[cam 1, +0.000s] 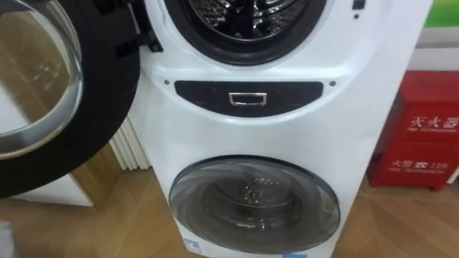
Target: Pick clothes from washing machine
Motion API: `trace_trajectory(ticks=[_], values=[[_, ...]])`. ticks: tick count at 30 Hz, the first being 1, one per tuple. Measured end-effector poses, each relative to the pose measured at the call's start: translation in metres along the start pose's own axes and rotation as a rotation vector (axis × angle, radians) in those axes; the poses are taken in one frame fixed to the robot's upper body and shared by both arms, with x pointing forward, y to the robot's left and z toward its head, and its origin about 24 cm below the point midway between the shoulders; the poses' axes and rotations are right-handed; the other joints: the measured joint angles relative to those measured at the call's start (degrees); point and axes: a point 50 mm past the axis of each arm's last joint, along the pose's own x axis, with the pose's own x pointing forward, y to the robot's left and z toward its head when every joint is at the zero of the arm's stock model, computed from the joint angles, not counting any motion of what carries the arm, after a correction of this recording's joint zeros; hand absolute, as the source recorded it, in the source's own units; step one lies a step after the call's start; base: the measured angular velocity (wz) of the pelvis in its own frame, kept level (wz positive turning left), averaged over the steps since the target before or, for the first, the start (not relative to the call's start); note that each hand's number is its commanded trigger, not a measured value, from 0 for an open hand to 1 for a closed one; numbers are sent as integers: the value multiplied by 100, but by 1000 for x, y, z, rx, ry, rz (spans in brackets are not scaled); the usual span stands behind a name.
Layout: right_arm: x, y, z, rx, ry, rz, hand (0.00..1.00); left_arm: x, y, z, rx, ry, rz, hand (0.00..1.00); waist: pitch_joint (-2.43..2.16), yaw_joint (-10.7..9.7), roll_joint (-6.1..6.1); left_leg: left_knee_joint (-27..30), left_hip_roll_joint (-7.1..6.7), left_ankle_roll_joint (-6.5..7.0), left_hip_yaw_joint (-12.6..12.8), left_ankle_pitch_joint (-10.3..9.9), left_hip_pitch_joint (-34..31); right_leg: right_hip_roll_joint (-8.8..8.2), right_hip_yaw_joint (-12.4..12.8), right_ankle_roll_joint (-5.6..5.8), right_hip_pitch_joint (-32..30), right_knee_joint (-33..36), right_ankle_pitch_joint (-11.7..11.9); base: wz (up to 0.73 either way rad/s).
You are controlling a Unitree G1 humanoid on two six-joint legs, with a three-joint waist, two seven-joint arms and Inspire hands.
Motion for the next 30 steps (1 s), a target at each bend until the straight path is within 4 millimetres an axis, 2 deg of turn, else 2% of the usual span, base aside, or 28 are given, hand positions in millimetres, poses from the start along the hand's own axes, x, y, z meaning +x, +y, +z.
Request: trace_trajectory(ticks=[5, 7, 8, 9, 10, 11, 12, 13, 14, 15, 16, 17, 18, 19, 22, 27, 29, 30], values=[[0, -2, 5, -39, -35, -9, 0, 3, -1, 13, -32, -25, 19, 0, 22, -1, 21, -1, 1, 0, -100, 0, -33, 9, 11, 0, -10, 6, 0, 7], [0, -3, 6, -51, -49, -14, 0, 4, -3, 15, -38, -28, 19, 0, 22, 4, 19, -18, 21, 12, -208, 10, 9, 21, -9, -3, -54, 162, -6, 4], [0, -4, 6, -50, -55, -15, 0, 4, -3, 15, -37, -29, 20, 0, 23, 12, 35, -37, 45, 33, -346, 32, 38, 31, -28, -15, -152, 369, -30, -21], [0, -1, 7, -51, -63, -8, 0, 5, -2, 20, -36, -41, 22, 0, 23, 59, 57, -79, 195, 37, -805, 52, 74, 211, 110, -125, -509, 498, -205, -57], [0, 5, 10, -49, -76, 5, 0, 9, 5, 29, -51, -62, 46, 0, 50, 133, -11, -58, 267, 4, -935, 28, 36, 460, 328, -456, -984, 78, 205, -40], [-1, 2, 8, -48, -72, -3, 0, 9, 5, 27, -57, -55, 50, 0, 44, 27, 37, -9, 348, -96, -931, -8, -4, 475, 132, -512, -954, 88, 439, 22], [-1, -4, 1, -39, -53, -22, 0, 9, 0, 28, -57, -48, 37, 0, 42, -145, -64, 1, 354, -222, -744, 51, -45, 442, 144, -516, -782, 89, 495, 83], [-2, -10, -3, -28, -45, -43, 0, 8, -5, 29, -59, -49, 27, 0, 68, -256, -107, -93, 328, -279, -503, 93, -27, 436, 483, -515, -705, 82, 494, 79], [-2, -13, -5, -21, -40, -52, 0, 8, -8, 31, -63, -53, 20, 0, 81, -288, -121, -158, 315, -261, -437, 106, -61, 438, 672, -511, -693, 72, 492, 63], [-3, -16, -8, -15, -30, -60, 0, 6, -14, 37, -76, -67, 3, 0, 89, -364, -105, -204, 310, -211, -238, 146, -98, 450, 908, -451, -735, 43, 478, 30], [-3, -16, -10, -4, -23, -58, 0, 6, -18, 42, -92, -76, -5, 0, 64, -307, -184, -186, 264, -163, -50, 179, -102, 442, 940, -393, -805, 30, 482, 5], [-3, -17, -10, -6, -23, -56, 0, 6, -18, 44, -88, -82, -6, 0, 41, -231, -221, -159, 219, -162, 20, 179, -91, 458, 884, -389, -804, 4, 482, -48], [-2, -18, -7, -22, -32, -59, 0, 7, -17, 45, -88, -87, -3, 0, 25, -146, -247, -154, 208, -159, 47, 177, -20, 448, 744, -383, -755, -23, 494, -39], [-2, -19, -6, -33, -37, -64, 0, 7, -18, 46, -82, -89, -5, 0, 24, -177, -241, -158, 198, -154, 36, 172, 15, 430, 610, -377, -689, -70, 537, -22], [-2, -20, -6, -29, -34, -69, 0, 7, -20, 46, -56, -81, -17, 0, 23, -185, -243, -161, 155, -147, 44, 169, 21, 364, 622, -369, -673, -78, 534, -2], [-3, -20, -11, -30, -8, -69, 0, 7, -22, 45, -48, -78, -44, 0, 25, -186, -245, -124, 109, -140, 65, 167, 5, 350, 712, -306, -724, -48, 480, -4], [-3, -22, -13, -30, -2, -73, 0, 6, -26, 44, -32, -79, -66, 0, 29, -203, -233, -45, 120, -39, 46, 104, 1, 358, 743, -295, -724, 57, 427, 5], [-3, -22, -14, -29, 1, -71, 0, 5, -27, 44, -26, -80, -72, 0, 29, -204, -234, -47, 117, -36, 40, 101, -3, 362, 734, -295, -727, 86, 420, 7]])
